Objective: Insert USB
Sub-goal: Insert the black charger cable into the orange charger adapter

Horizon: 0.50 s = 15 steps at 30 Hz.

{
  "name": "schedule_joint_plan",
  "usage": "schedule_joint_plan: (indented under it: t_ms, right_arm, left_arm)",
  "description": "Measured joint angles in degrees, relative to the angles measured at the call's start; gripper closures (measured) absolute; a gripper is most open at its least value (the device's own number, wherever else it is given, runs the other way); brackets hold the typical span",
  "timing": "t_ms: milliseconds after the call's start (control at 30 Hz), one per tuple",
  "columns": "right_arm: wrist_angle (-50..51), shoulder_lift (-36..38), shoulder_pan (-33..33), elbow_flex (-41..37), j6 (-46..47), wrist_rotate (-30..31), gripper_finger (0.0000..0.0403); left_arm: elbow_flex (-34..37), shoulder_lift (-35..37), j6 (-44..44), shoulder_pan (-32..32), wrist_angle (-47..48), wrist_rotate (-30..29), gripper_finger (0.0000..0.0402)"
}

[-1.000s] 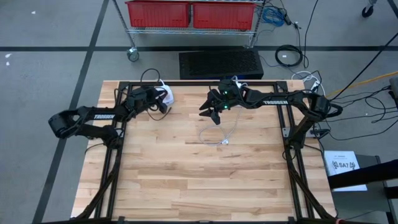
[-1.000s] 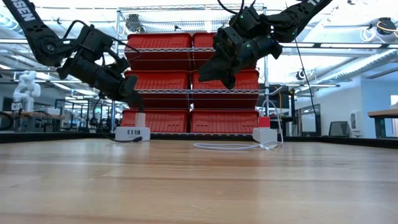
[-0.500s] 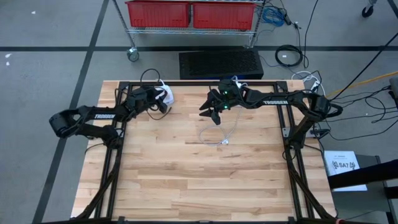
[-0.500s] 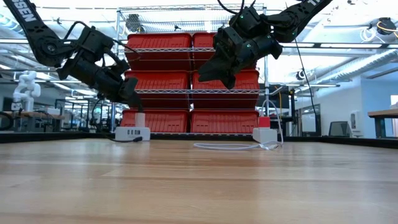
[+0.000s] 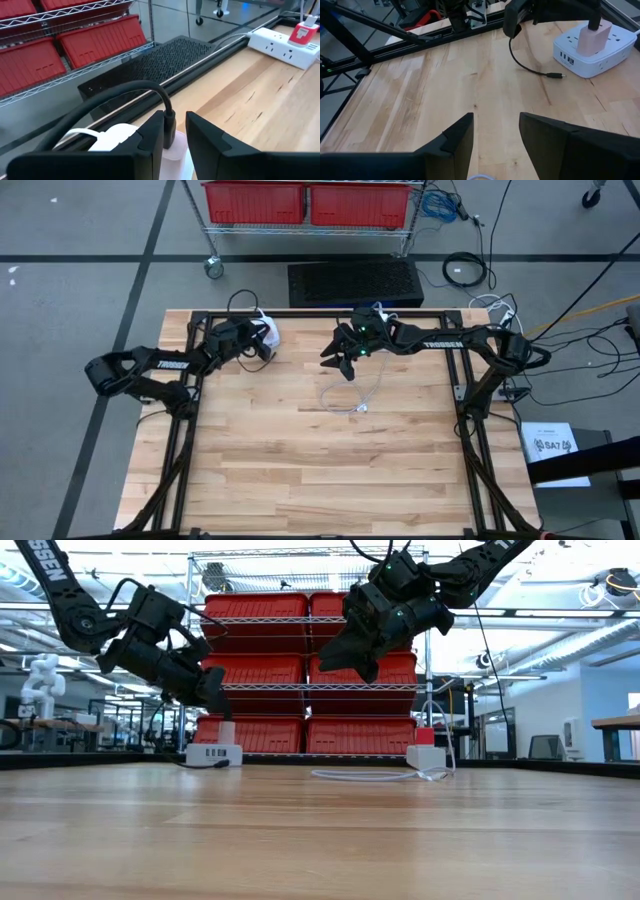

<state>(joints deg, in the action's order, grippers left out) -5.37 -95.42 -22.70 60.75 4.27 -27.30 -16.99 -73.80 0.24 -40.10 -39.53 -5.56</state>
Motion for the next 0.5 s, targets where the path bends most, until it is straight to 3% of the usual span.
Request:
schedule_joint_plan:
  t_ms: [500]
  right_arm:
    - [0.02, 0.00, -0.02, 0.00, -0.50, 0.01, 0.0252]
  left_arm:
    - [-0.06, -2.78, 0.12, -1.57, -0.04, 1.01, 0.0316]
